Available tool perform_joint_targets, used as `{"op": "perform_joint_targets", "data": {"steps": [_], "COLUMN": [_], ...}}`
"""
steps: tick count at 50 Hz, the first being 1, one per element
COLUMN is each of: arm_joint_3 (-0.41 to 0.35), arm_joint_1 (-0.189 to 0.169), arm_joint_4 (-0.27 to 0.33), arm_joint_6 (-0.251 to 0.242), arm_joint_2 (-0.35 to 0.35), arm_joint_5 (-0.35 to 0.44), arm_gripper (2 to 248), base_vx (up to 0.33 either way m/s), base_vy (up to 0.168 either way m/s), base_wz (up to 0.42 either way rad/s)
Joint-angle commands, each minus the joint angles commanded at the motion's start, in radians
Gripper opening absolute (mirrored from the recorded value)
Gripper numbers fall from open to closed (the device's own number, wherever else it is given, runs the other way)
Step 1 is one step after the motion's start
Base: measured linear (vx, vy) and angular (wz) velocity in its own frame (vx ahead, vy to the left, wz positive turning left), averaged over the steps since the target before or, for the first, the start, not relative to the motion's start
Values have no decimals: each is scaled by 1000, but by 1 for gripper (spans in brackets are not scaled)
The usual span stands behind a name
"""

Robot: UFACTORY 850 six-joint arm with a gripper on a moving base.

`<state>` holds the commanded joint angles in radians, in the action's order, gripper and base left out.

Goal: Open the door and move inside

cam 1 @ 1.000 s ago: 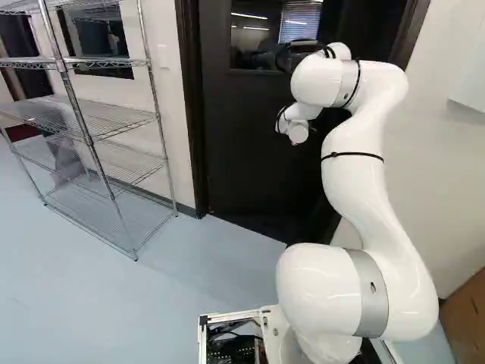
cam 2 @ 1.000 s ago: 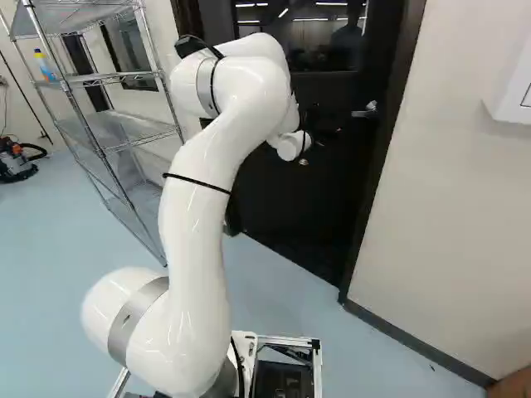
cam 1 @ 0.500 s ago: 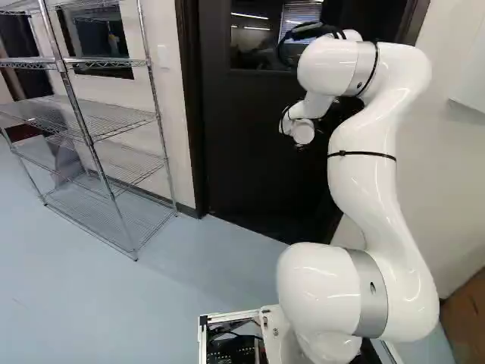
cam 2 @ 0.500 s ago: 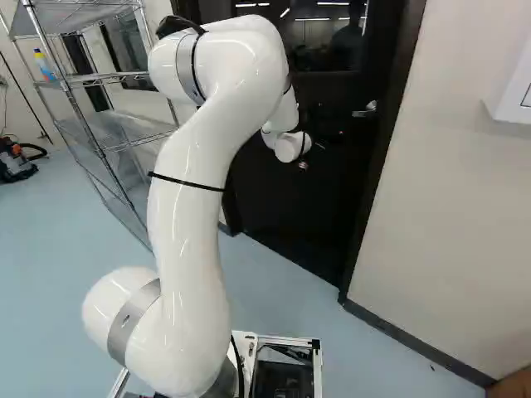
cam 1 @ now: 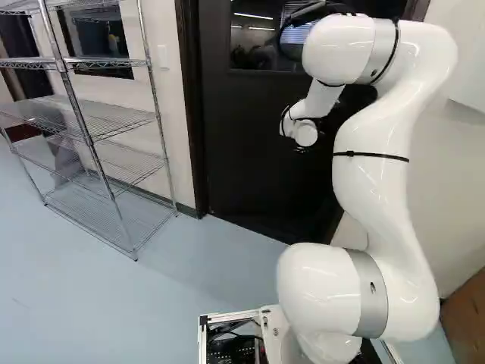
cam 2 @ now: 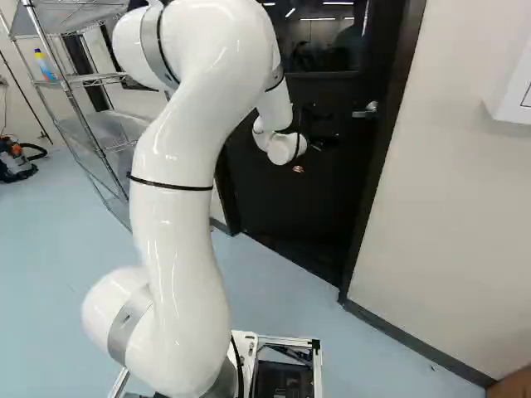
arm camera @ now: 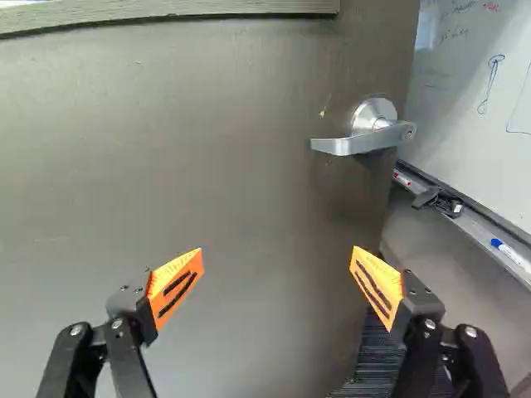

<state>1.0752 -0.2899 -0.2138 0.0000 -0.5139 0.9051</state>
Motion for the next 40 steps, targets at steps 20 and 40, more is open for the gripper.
{"op": "perform_joint_targets", "data": {"steps": [20, 40], "arm_joint_3": [-129, -253], "arm_joint_1": [14, 22], "arm_joint_4": [28, 33], "arm_joint_6": [0, 0], "arm_joint_2": [102, 204], "arm_joint_5": [0, 0], "arm_gripper": [247, 247], "base_vx": [0, 0], "base_vy": [0, 0], "base_wz": [0, 0]}}
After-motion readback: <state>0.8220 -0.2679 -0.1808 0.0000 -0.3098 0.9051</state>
